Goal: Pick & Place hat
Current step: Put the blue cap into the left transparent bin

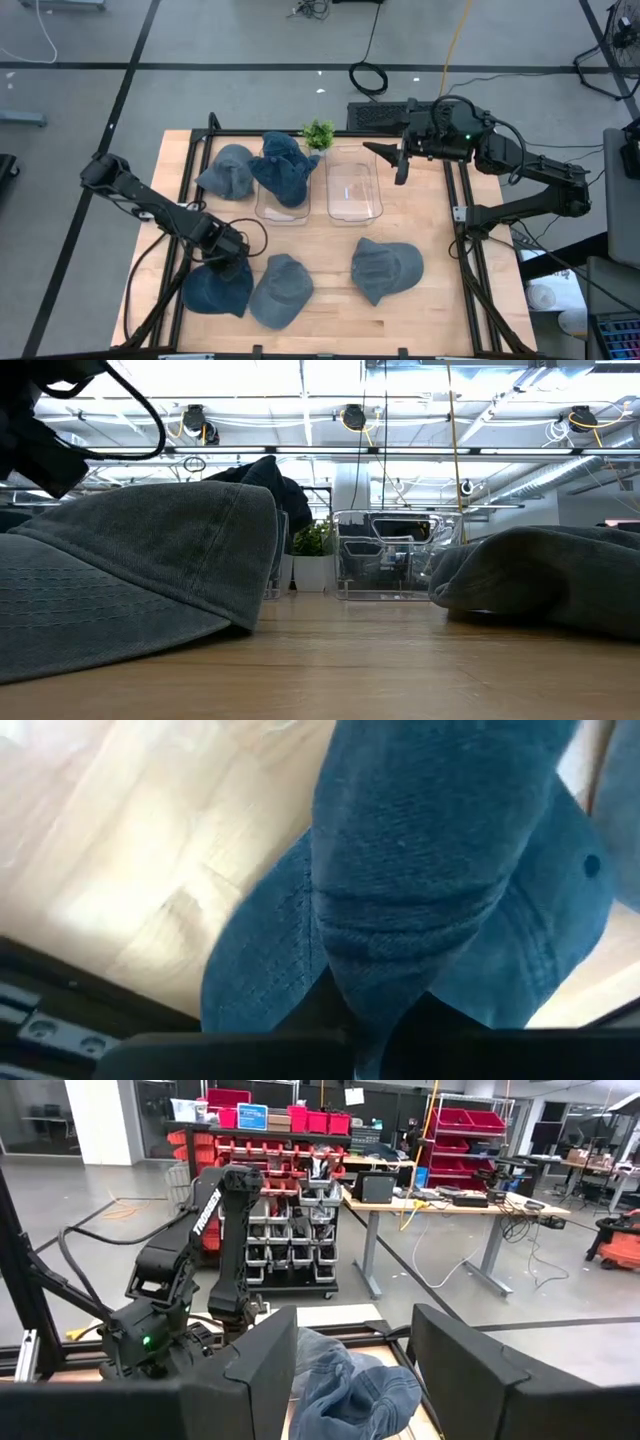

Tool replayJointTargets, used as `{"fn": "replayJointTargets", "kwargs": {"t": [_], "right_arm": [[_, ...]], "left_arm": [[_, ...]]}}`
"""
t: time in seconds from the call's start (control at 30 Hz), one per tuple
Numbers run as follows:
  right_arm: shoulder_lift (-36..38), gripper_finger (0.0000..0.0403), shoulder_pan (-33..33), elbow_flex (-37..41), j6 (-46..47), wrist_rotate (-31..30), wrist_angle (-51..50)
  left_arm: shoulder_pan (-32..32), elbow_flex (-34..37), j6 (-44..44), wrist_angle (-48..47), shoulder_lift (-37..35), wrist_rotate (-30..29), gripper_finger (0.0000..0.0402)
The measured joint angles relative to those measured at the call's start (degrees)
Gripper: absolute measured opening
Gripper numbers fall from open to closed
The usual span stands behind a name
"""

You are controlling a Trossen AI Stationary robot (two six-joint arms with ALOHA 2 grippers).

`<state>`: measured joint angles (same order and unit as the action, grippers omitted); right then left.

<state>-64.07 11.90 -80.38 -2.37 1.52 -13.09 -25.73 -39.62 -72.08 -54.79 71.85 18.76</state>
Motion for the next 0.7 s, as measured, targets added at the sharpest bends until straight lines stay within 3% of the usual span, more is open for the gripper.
{"fn": "replayJointTargets", "kwargs": {"t": [0.17, 0.33, 0.7], "right_arm": [[0.0, 0.0185, 0.0, 0.0, -0.1, -0.7, -0.4], [0.0, 0.0185, 0.0, 0.0, 1.6, -7.5, -0.4], [0.0, 0.0185, 0.0, 0.0, 2.2, -6.0, -0.4]], "left_arm": [[1.5, -2.2, -0.3, -0.4, -2.0, -3.4, 0.0005], [3.1, -6.3, -0.4, -3.5, -4.3, -7.6, 0.0004], [4.3, -20.9, 1.2, -13.2, -7.5, -19.5, 0.0003]]}}
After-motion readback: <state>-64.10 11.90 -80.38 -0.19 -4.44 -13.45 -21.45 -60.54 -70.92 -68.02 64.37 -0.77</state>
